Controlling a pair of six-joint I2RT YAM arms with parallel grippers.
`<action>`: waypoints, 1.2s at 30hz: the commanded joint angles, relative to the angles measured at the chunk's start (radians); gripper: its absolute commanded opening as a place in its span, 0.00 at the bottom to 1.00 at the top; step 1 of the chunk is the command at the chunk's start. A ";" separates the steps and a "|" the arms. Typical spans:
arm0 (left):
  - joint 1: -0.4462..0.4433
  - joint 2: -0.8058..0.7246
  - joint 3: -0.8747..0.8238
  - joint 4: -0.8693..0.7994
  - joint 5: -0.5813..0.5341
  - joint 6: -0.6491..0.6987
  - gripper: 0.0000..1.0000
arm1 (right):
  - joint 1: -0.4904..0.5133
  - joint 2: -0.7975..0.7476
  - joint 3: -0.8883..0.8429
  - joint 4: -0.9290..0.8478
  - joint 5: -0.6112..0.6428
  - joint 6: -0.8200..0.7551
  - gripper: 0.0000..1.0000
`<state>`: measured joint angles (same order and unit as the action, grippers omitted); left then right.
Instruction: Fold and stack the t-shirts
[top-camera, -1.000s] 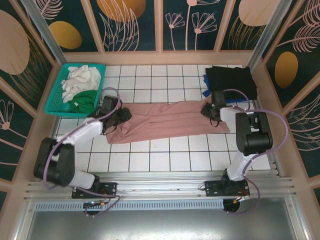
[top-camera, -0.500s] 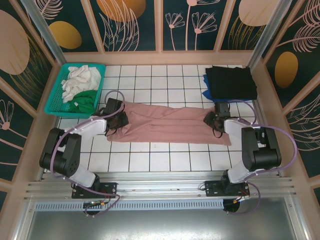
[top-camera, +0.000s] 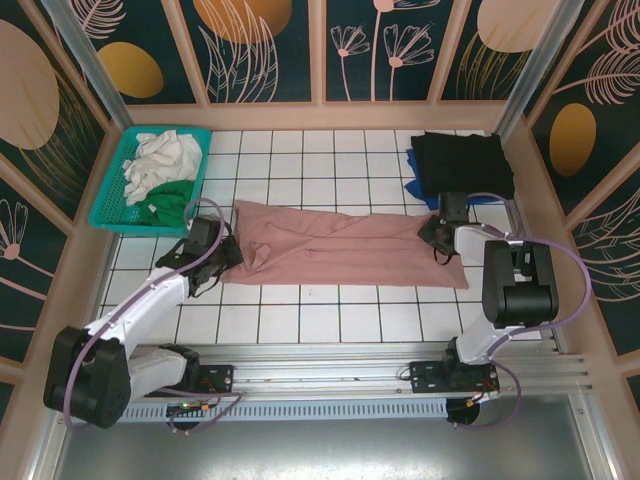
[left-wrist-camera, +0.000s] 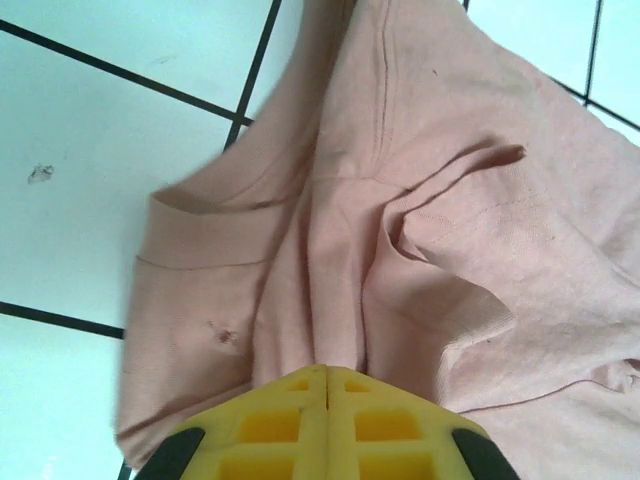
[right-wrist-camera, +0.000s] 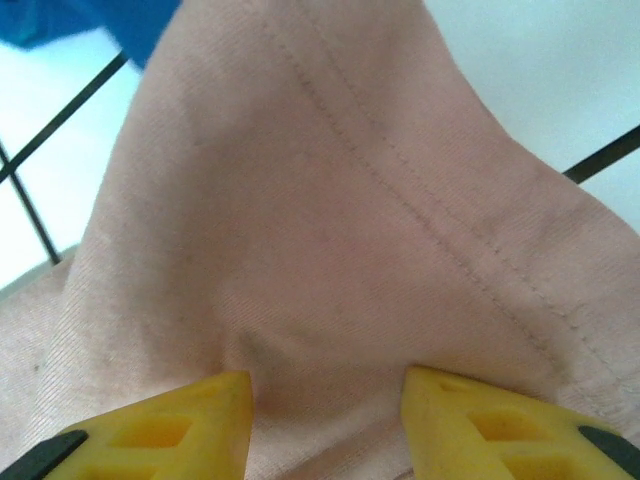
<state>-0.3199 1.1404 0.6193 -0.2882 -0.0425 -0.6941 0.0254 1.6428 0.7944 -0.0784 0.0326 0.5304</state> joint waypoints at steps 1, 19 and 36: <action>0.004 -0.034 -0.071 -0.039 0.008 -0.049 0.00 | -0.026 0.012 0.009 -0.040 0.011 -0.006 0.45; 0.005 0.750 0.556 0.149 0.116 0.062 0.41 | 0.031 0.102 0.082 0.003 0.004 0.012 0.44; 0.118 0.807 0.403 0.230 0.113 0.048 0.20 | -0.225 -0.080 -0.107 0.127 -0.234 0.027 0.82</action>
<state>-0.2375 1.9320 1.0668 0.0353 0.1345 -0.6552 -0.1677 1.6169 0.7357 0.0826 -0.2192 0.5468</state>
